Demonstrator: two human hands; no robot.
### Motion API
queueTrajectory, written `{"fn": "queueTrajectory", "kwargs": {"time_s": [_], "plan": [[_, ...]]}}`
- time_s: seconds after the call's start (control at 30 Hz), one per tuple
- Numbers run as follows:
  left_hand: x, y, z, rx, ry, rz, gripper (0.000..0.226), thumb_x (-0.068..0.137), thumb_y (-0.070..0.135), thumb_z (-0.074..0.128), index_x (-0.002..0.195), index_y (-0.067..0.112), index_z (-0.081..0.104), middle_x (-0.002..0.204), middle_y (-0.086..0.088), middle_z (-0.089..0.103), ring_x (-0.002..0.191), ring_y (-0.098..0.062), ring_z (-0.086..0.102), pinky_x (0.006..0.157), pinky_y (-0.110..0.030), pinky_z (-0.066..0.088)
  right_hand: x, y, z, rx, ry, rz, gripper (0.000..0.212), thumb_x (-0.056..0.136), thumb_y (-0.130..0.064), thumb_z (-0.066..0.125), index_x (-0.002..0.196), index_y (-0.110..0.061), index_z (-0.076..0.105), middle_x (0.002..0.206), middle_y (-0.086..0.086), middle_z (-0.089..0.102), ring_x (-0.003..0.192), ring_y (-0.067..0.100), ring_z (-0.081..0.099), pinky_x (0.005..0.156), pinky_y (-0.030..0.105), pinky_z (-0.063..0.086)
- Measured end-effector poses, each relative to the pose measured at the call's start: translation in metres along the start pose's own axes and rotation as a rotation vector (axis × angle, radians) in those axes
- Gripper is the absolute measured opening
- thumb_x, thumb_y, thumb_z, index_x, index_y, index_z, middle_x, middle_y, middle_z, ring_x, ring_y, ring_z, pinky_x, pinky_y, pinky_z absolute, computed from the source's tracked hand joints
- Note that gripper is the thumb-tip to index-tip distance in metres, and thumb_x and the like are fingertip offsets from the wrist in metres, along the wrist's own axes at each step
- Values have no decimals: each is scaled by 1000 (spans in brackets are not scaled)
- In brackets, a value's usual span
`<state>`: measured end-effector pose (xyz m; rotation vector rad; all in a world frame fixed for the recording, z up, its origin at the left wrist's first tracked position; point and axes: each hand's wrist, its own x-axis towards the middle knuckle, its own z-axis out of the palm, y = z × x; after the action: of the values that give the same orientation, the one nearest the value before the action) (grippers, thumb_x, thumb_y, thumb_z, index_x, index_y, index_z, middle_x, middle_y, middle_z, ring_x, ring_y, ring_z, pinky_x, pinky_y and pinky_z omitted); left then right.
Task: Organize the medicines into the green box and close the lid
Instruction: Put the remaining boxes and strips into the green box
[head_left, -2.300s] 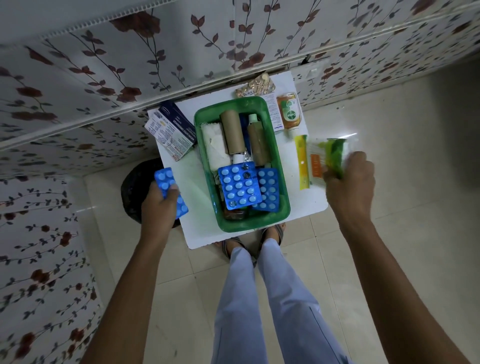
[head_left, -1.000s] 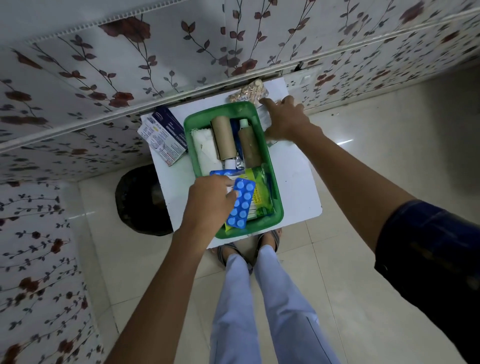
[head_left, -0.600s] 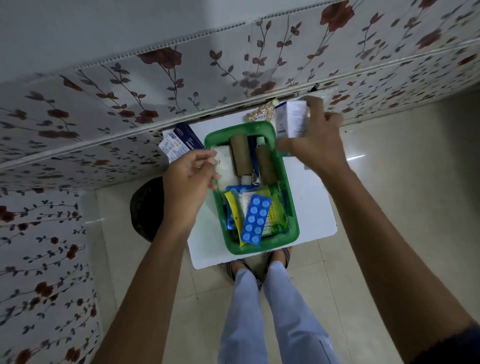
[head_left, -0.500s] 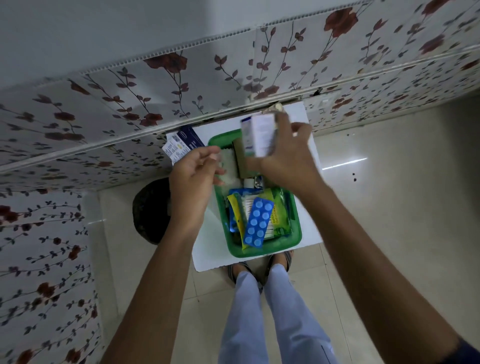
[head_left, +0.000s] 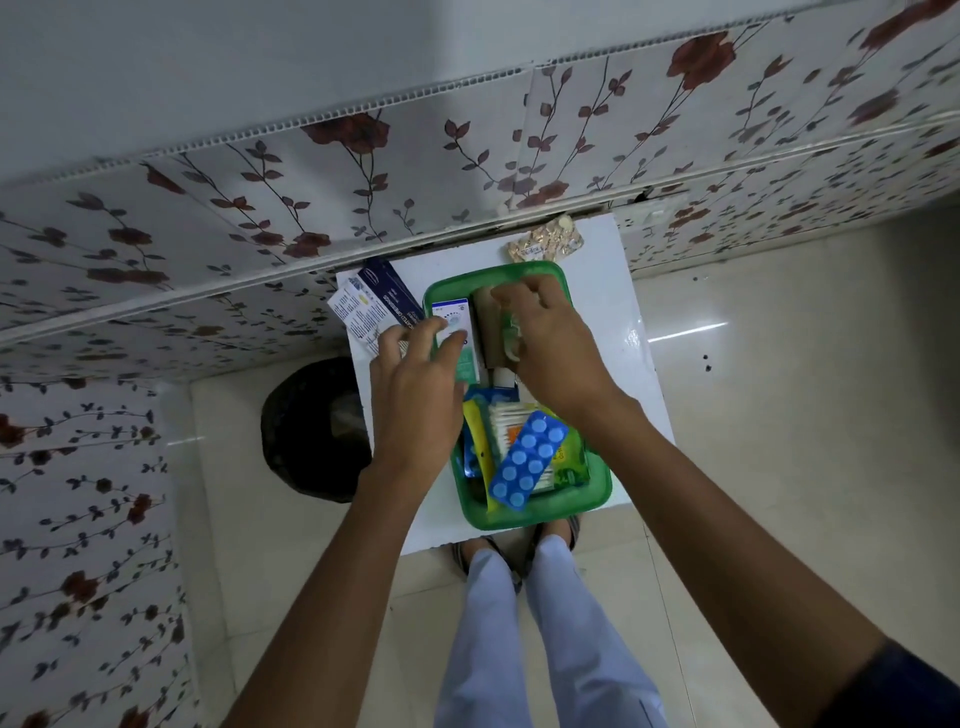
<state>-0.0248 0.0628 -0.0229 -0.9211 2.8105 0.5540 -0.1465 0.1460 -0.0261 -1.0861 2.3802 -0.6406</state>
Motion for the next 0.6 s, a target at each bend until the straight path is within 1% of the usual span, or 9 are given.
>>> {"fn": "queueTrajectory", "kwargs": {"time_s": [0.13,0.17,0.23,0.3,0.33,0.43,0.5,0.53,0.6], "plan": [[6,1,-1,-45,39,19,35,80,20,65,115,11,63,130,-12,55,124,-37,38,99,-48,39,1,9,2,-346,-36,-160,55,80,-3,48,132,-14,40,141,7,45,134,36,28,97,43,32],[8,1,-3,-129,99,28,29,80,17,64,109,9,66,124,-15,58,120,-38,42,99,-47,39,0,11,3,-360,11,-163,50,81,-6,47,130,-14,43,139,6,48,133,35,31,95,43,32],[15,-5,-7,-290,231,19,24,82,8,59,104,5,68,115,-18,60,113,-37,47,97,-34,36,4,13,-2,-224,194,-113,37,81,-8,48,118,-12,54,124,9,59,121,35,43,86,41,36],[26,-16,-8,-402,307,-80,27,83,2,53,107,4,65,115,-19,58,112,-34,48,92,-22,32,19,26,-15,-70,324,-27,34,80,1,49,110,-9,58,112,14,63,107,34,51,82,36,39],[33,-23,-7,-453,317,-167,30,84,0,51,110,5,63,118,-20,56,113,-33,49,93,-20,32,32,37,-23,-65,319,0,37,78,7,48,109,-8,60,109,16,64,102,34,54,80,35,41],[52,-47,0,-568,279,-455,37,85,2,55,121,3,53,129,-24,44,114,-35,50,87,-12,32,72,68,-39,-261,101,-64,44,79,13,45,113,-9,62,114,17,66,97,33,63,83,39,52],[59,-59,7,-545,236,-529,43,83,6,61,124,1,48,132,-26,39,115,-36,49,79,-9,29,87,81,-38,-346,-65,-140,41,84,4,52,123,-11,55,126,18,60,106,35,61,90,46,51],[62,-64,11,-515,216,-526,47,82,9,63,125,1,47,133,-26,38,116,-36,47,79,-12,32,92,86,-35,-370,-129,-168,43,85,-2,55,127,-12,50,132,18,55,112,36,57,92,47,50],[69,-72,18,-455,162,-487,57,79,16,68,128,2,42,136,-25,37,121,-37,43,92,-29,39,95,93,-26,-414,-228,-204,51,86,-8,57,134,-12,41,140,17,46,121,36,49,96,46,47]]}}
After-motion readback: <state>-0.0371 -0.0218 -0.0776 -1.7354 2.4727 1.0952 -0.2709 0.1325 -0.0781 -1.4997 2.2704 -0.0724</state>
